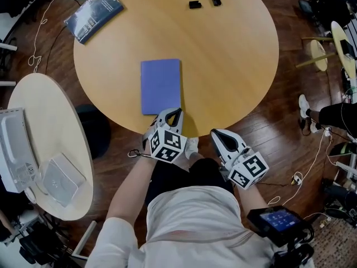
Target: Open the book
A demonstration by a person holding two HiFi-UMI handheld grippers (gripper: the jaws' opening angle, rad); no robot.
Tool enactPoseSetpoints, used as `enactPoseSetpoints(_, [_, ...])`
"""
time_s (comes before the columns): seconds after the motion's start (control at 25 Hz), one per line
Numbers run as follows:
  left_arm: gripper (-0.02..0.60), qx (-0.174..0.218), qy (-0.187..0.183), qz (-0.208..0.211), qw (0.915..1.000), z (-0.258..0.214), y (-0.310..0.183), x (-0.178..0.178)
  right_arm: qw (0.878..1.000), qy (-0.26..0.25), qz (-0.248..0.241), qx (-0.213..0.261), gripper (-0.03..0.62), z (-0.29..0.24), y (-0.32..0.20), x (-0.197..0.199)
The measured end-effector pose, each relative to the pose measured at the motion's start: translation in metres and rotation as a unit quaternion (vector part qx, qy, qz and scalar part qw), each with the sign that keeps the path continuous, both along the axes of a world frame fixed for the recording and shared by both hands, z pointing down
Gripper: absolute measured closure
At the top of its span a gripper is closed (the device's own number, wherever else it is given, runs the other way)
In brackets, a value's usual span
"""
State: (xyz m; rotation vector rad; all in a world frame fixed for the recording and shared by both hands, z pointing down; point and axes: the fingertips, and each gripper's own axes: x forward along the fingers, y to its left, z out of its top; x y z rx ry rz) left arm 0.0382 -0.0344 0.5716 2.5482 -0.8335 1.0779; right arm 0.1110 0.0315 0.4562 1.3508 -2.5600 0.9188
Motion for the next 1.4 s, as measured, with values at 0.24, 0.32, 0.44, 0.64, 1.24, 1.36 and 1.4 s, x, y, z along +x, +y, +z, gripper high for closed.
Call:
enactPoseSetpoints(0.24, [0.569, -0.021, 0.100, -0.074, 0.9920, -0.049, -0.009, -0.011, 0.999, -0.005, -0.034, 0.005, 0.597, -0.002, -0.003, -0.023])
enactPoseSetpoints(0.32, [0.569, -0.025, 0.139, -0.107, 0.9841, -0.070, -0.011, -0.022, 0.999, -0.011, -0.045, 0.009, 0.597, -0.004, -0.006, -0.035])
enactPoseSetpoints(0.44, [0.569, -0.028, 0.181, -0.159, 0.9702, -0.095, -0.012, -0.047, 0.998, -0.020, -0.062, 0.021, 0.597, -0.011, -0.011, -0.056])
enactPoseSetpoints(0.64, [0.569, -0.012, 0.210, -0.247, 0.9458, -0.122, -0.014, -0.107, 0.995, -0.029, -0.091, 0.028, 0.597, -0.015, -0.013, -0.087])
enactPoseSetpoints(1.24, [0.569, 0.005, 0.160, -0.370, 0.9152, -0.098, -0.011, -0.234, 0.995, -0.020, -0.095, 0.022, 0.597, -0.017, -0.020, -0.120])
enactPoseSetpoints(1.36, [0.569, 0.003, 0.147, -0.381, 0.9129, -0.082, -0.014, -0.249, 0.996, -0.012, -0.088, 0.016, 0.597, -0.008, -0.022, -0.119])
enactPoseSetpoints(1.4, [0.569, 0.001, 0.143, -0.385, 0.9120, -0.077, -0.014, -0.254, 0.996, -0.011, -0.087, 0.015, 0.597, -0.006, -0.022, -0.120])
